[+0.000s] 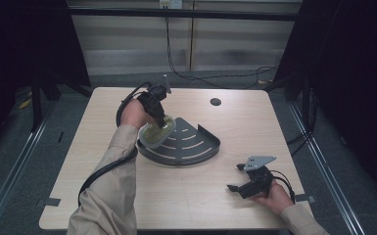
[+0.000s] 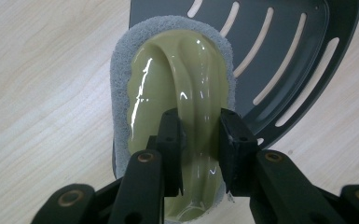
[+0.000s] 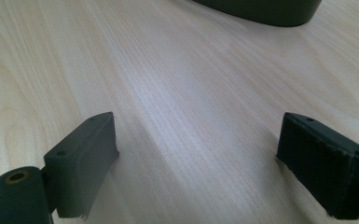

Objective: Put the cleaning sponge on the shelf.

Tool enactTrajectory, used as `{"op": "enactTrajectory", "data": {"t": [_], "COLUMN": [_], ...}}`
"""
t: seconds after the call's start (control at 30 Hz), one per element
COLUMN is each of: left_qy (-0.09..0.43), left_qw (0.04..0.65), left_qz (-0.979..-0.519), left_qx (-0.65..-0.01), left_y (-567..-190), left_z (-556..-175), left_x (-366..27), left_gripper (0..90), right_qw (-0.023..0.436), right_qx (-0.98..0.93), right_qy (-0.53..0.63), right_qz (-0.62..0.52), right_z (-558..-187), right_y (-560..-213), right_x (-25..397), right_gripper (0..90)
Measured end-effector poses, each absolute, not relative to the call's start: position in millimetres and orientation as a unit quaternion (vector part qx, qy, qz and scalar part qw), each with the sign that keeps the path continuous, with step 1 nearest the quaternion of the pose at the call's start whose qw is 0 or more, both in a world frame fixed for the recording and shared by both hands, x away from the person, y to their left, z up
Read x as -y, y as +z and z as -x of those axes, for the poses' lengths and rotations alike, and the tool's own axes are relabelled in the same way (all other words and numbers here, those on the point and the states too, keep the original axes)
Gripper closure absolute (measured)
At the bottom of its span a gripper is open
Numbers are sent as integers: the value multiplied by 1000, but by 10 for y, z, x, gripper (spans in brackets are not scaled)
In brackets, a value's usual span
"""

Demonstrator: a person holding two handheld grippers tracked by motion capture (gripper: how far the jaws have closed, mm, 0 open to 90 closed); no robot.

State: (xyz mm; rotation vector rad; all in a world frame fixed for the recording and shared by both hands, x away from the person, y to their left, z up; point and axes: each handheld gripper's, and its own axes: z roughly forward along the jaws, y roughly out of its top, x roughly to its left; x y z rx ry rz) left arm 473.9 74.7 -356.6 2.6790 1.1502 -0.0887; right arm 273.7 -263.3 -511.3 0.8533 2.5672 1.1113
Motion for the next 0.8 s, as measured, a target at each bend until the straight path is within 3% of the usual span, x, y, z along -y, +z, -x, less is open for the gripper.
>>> {"op": "enactTrajectory", "data": {"t": [0.8], "left_qy": [-36], "left_qw": [106], "left_qz": [-914], "left_qx": [-390], "left_y": [-3865], "left_z": [-4812], "left_x": [-602], "left_gripper": [721], "right_qw": [109], "right_qx": [-873], "right_qy": [378], "right_qz": [-290], "right_z": [-2736], "right_y": [-5113], "right_x": [2632], "right_gripper": [114]}}
